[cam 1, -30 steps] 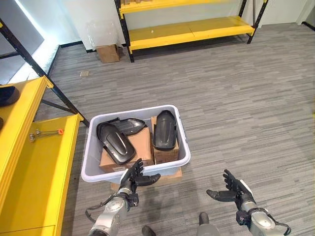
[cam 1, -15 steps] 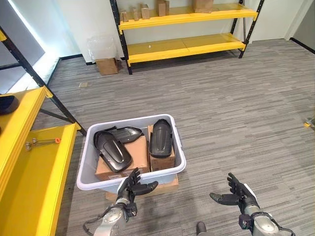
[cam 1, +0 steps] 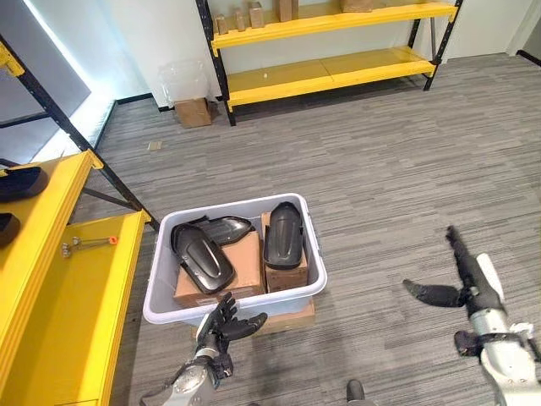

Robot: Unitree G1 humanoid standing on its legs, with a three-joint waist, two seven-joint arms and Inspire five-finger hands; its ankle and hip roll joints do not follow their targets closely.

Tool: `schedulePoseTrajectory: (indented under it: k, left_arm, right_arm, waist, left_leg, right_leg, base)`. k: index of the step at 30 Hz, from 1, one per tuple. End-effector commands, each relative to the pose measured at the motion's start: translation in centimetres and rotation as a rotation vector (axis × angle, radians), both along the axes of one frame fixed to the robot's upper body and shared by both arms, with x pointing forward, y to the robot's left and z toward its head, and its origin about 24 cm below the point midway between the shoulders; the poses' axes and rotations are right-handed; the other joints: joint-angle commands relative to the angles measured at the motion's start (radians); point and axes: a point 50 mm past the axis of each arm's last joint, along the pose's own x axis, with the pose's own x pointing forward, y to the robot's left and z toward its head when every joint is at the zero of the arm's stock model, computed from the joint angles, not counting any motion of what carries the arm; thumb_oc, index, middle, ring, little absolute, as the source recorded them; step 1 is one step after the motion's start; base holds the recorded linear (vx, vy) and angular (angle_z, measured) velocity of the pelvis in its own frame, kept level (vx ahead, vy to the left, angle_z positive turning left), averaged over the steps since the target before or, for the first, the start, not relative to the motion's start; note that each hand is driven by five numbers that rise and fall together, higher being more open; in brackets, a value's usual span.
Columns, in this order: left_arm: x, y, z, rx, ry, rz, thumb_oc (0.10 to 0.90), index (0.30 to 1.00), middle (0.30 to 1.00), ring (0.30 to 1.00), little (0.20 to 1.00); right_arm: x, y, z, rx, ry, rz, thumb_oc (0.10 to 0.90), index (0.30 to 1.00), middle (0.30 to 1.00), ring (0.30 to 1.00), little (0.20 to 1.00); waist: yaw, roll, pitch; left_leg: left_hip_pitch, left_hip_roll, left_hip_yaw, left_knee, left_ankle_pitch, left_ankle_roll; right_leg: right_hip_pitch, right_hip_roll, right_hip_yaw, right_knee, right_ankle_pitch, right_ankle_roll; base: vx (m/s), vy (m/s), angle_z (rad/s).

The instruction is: Move parts from the plastic box to the shelf.

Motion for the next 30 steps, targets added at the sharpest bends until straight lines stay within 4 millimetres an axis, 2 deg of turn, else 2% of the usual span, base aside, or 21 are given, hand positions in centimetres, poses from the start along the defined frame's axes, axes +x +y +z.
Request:
schedulePoseTrajectory:
  k: [1,2,3,4,6,7,8,9,10,13,16,17,19,20,23,27,30]
  left_arm:
    - [4.4,0.4,4.4,0.029,-0.267,-0.041,0.900,1.000,1.000,1.000,1.000]
    - [4.2,0.1,4.2,0.027,-0.256,-0.064,0.900,1.000,1.000,1.000,1.000]
    - [4.3,0.1,4.3,0.026,-0.257,-0.062,0.900,1.000,1.000,1.000,1.000]
    - [3.9,-0.2,4.1,0.026,-0.247,-0.099,0.900,1.000,1.000,1.000,1.000]
    - [3.9,-0.2,4.1,0.026,-0.243,-0.105,0.900,1.000,1.000,1.000,1.000]
    - [3.8,-0.4,4.0,0.027,-0.234,-0.130,0.900,1.000,1.000,1.000,1.000]
    - [3.8,-0.4,4.0,0.023,-0.234,-0.131,0.900,1.000,1.000,1.000,1.000]
    - [3.8,-0.3,4.1,0.021,-0.235,-0.126,0.900,1.000,1.000,1.000,1.000]
    - [3.8,-0.2,4.1,0.032,-0.232,-0.144,0.900,1.000,1.000,1.000,1.000]
    - [4.0,-0.1,4.4,0.036,-0.238,-0.159,0.900,1.000,1.000,1.000,1.000]
    - [4.6,0.4,5.2,0.057,-0.266,-0.178,0.900,1.000,1.000,1.000,1.000]
    - [4.6,0.5,5.3,0.052,-0.269,-0.171,0.900,1.000,1.000,1.000,1.000]
    - [4.7,0.9,5.6,0.062,-0.275,-0.163,0.900,1.000,1.000,1.000,1.000]
    - [4.8,0.9,5.6,0.059,-0.278,-0.158,0.900,1.000,1.000,1.000,1.000]
    - [5.0,1.6,5.8,0.069,-0.281,-0.121,0.900,1.000,1.000,1.000,1.000]
    - [5.3,2.1,6.1,0.076,-0.295,-0.085,0.900,1.000,1.000,1.000,1.000]
    - [5.8,1.8,6.8,0.070,-0.333,-0.065,0.900,1.000,1.000,1.000,1.000]
  right_arm:
    - [2.3,1.0,8.4,-0.129,-0.409,0.058,0.900,1.000,1.000,1.000,1.000]
    - [3.0,1.3,10.0,-0.186,-0.451,0.078,0.900,1.000,1.000,1.000,1.000]
    - [3.1,1.3,10.1,-0.188,-0.453,0.079,0.900,1.000,1.000,1.000,1.000]
    - [4.3,2.0,13.1,-0.295,-0.527,0.109,0.900,1.000,1.000,1.000,1.000]
    - [4.9,2.5,14.0,-0.323,-0.544,0.124,0.900,1.000,1.000,1.000,1.000]
    - [5.7,3.1,15.5,-0.387,-0.557,0.146,0.900,1.000,1.000,1.000,1.000]
    - [6.3,3.5,16.1,-0.412,-0.571,0.145,0.900,1.000,1.000,1.000,1.000]
    - [6.5,3.6,16.2,-0.413,-0.574,0.148,0.900,1.000,1.000,1.000,1.000]
    - [7.1,3.6,17.5,-0.484,-0.562,0.144,0.900,1.000,1.000,1.000,1.000]
    - [8.6,4.1,20.2,-0.564,-0.587,0.123,0.900,1.000,1.000,1.000,1.000]
    - [10.2,5.9,24.4,-0.675,-0.644,0.104,0.900,1.000,1.000,1.000,1.000]
    - [10.4,6.2,24.7,-0.679,-0.650,0.111,0.900,1.000,1.000,1.000,1.000]
    - [11.3,7.2,26.5,-0.689,-0.679,0.091,0.900,1.000,1.000,1.000,1.000]
    - [11.4,7.5,26.7,-0.692,-0.683,0.095,0.900,1.000,1.000,1.000,1.000]
    - [12.3,9.2,28.2,-0.670,-0.717,0.096,0.900,1.000,1.000,1.000,1.000]
    - [13.3,10.1,28.8,-0.636,-0.721,0.085,0.900,1.000,1.000,1.000,1.000]
    - [14.5,10.3,28.6,-0.528,-0.709,0.048,0.900,1.000,1.000,1.000,1.000]
  waist:
    - [0.017,-0.019,0.020]
    - [0.030,-0.023,0.020]
    - [0.028,-0.021,0.021]
    - [0.050,-0.025,0.024]
    - [0.055,-0.027,0.026]
    - [0.078,-0.033,0.029]
    - [0.084,-0.033,0.034]
    - [0.079,-0.032,0.035]
    - [0.098,-0.040,0.039]
    - [0.116,-0.045,0.057]
    - [0.140,-0.049,0.094]
    - [0.133,-0.045,0.095]
    - [0.151,-0.051,0.118]
    - [0.147,-0.047,0.118]
    - [0.167,-0.053,0.154]
    - [0.170,-0.053,0.174]
    - [0.173,-0.054,0.207]
  left_leg:
    - [0.081,0.167,-0.019,0.049,0.092,-0.147]
    - [0.075,0.166,-0.023,0.048,0.091,-0.146]
    - [0.074,0.166,-0.023,0.048,0.091,-0.146]
    - [0.063,0.163,-0.031,0.043,0.090,-0.145]
    - [0.060,0.163,-0.033,0.043,0.090,-0.145]
    - [0.052,0.164,-0.039,0.043,0.089,-0.145]
    - [0.048,0.164,-0.041,0.044,0.087,-0.145]
    - [0.047,0.164,-0.041,0.045,0.087,-0.145]
    - [0.038,0.165,-0.046,0.049,0.089,-0.146]
    - [0.007,0.168,-0.054,0.069,0.088,-0.149]
    - [-0.045,0.176,-0.059,0.095,0.085,-0.153]
    - [-0.048,0.177,-0.058,0.096,0.084,-0.153]
    - [-0.082,0.182,-0.063,0.107,0.085,-0.154]
    - [-0.086,0.182,-0.063,0.109,0.085,-0.154]
    - [-0.137,0.190,-0.062,0.120,0.085,-0.155]
    - [-0.175,0.187,-0.065,0.119,0.085,-0.154]
    - [-0.208,0.178,-0.064,0.112,0.081,-0.150]
  right_leg:
    - [0.017,-0.100,0.005,0.015,-0.020,0.070]
    - [0.018,-0.099,0.000,0.012,-0.021,0.070]
    - [0.018,-0.099,-0.001,0.012,-0.021,0.070]
    - [0.018,-0.100,-0.013,0.009,-0.024,0.070]
    - [0.018,-0.101,-0.014,0.009,-0.024,0.070]
    - [0.018,-0.102,-0.019,0.008,-0.027,0.068]
    - [0.018,-0.102,-0.022,0.008,-0.028,0.068]
    - [0.017,-0.102,-0.021,0.008,-0.028,0.068]
    - [0.016,-0.103,-0.025,0.007,-0.028,0.068]
    - [-0.001,-0.104,-0.025,0.010,-0.024,0.065]
    - [-0.046,-0.108,-0.020,0.023,-0.020,0.060]
    - [-0.050,-0.108,-0.018,0.024,-0.020,0.060]
    - [-0.084,-0.109,-0.017,0.028,-0.012,0.059]
    - [-0.089,-0.109,-0.016,0.030,-0.012,0.058]
    - [-0.148,-0.106,-0.009,0.037,0.000,0.056]
    - [-0.192,-0.105,0.001,0.036,0.012,0.053]
    - [-0.225,-0.101,0.009,0.023,0.029,0.054]
  base:
    - [-0.01,-0.011,0.21]
    - [-0.01,-0.008,0.20]
    - [-0.02,-0.003,0.20]
    - [-0.02,0.002,0.18]
    - [-0.02,-0.001,0.20]
    - [-0.01,-0.006,0.12]
    - [-0.01,-0.006,0.06]
    - [-0.01,-0.007,0.07]
    - [-0.02,-0.011,0.07]
    - [-0.04,-0.017,0.12]
    - [-0.07,-0.004,0.11]
    - [-0.03,0.002,-0.02]
    - [-0.05,0.001,0.01]
    - [-0.07,0.002,-0.03]
    - [-0.05,0.002,-0.06]
    - [-0.01,0.008,-0.02]
    - [-0.02,0.049,0.01]
